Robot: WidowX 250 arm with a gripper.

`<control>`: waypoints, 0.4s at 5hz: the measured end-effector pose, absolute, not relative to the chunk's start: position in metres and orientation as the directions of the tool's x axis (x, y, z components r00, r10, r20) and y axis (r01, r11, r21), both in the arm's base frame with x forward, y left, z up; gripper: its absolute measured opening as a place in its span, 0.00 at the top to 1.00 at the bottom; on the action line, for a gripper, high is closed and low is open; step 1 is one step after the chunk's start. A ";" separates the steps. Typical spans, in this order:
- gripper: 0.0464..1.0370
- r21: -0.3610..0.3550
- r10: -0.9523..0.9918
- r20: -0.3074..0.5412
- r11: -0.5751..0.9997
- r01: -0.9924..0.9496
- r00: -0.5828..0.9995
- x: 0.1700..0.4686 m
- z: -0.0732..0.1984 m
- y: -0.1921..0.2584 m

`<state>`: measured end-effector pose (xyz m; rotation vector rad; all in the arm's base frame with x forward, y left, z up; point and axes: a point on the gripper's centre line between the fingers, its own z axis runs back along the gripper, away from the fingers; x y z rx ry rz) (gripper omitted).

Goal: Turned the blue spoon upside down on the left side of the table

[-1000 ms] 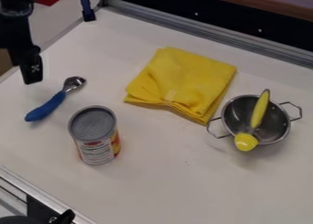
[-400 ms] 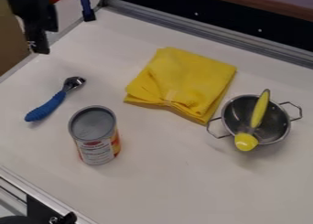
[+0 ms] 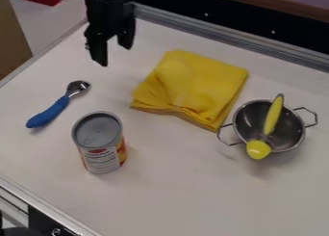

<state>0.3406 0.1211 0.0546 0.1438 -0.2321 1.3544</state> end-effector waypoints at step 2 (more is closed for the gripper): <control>0.04 -0.122 0.761 0.172 0.647 -0.753 0.625 0.341 0.068 0.032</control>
